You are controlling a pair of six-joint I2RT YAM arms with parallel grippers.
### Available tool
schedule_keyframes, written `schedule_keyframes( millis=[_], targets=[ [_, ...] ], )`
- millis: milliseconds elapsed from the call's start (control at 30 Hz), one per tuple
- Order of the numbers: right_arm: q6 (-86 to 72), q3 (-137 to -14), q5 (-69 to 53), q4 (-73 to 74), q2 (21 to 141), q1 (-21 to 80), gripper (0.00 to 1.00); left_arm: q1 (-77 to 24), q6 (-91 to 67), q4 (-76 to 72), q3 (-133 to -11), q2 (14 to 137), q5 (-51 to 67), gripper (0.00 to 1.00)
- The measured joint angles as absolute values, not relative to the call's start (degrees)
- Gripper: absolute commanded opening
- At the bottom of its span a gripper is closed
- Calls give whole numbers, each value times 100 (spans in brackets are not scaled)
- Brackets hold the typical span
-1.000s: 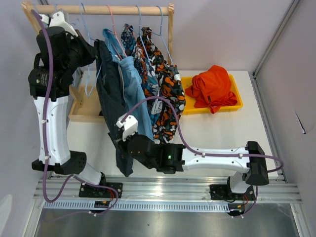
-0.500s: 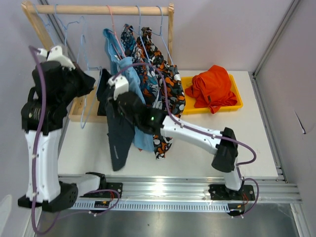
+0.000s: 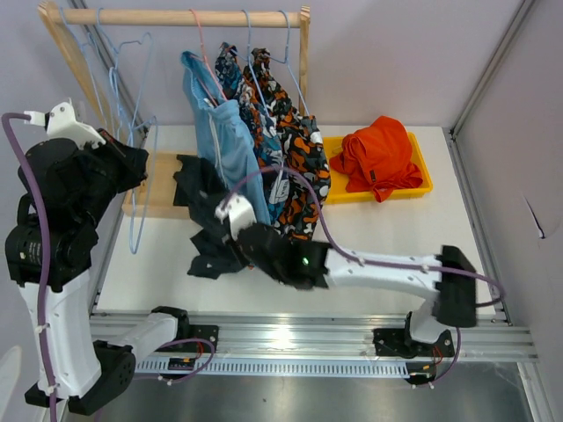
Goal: Remove the shorts from the hanger
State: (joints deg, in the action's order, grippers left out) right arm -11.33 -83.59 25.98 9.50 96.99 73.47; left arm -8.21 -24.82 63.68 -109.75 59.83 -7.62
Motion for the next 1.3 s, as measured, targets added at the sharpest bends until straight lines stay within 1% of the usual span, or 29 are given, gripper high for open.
schedule_keyframes(
  millis=[100, 167, 233, 367, 500, 567, 633, 700, 900, 933, 1033, 1167, 1300],
  targets=[
    [-899, -7682, 3000, 1068, 8737, 8156, 0, -823, -2456, 6254, -10943, 6066, -781, 0],
    [-648, -7583, 3341, 1232, 7948, 8656, 0, -823, -2447, 6097, -10836, 6114, -777, 0],
    [-366, -7634, 3701, 1273, 7133, 8927, 0, -825, -2447, 6020, -10691, 6114, -773, 0],
    [419, -8442, 4532, 1258, 6025, 9004, 0, -825, -2447, 5911, -10510, 6217, -729, 0],
    [1356, -9467, 5107, 902, 5861, 8851, 0, -825, -2427, 5870, -10508, 6311, -690, 0],
    [1737, -9996, 5183, 775, 6025, 8510, 0, -825, -2388, 5867, -10508, 6309, -690, 0],
    [1949, -10444, 5127, 821, 6302, 7931, 0, -825, -2359, 5859, -10508, 6300, -690, 0],
    [1999, -10890, 4886, 972, 6678, 7144, 0, -825, -2335, 5841, -10508, 6296, -690, 0],
    [1949, -11837, 4001, 1299, 7728, 5295, 0, -825, -2235, 5830, -10506, 6296, -685, 0],
    [1918, -11977, 3833, 1350, 7922, 4869, 0, -825, -2222, 5822, -10503, 6296, -681, 0],
    [1793, -12213, 3454, 1382, 8259, 4045, 0, -825, -2185, 5789, -10471, 6296, -639, 0],
    [1490, -12226, 2967, 1315, 8488, 3006, 0, -825, -2139, 5758, -10383, 6287, -567, 0],
    [1044, -12223, 2491, 1094, 8755, 2250, 0, -825, -2088, 5749, -10278, 6278, -539, 0]
  ],
)
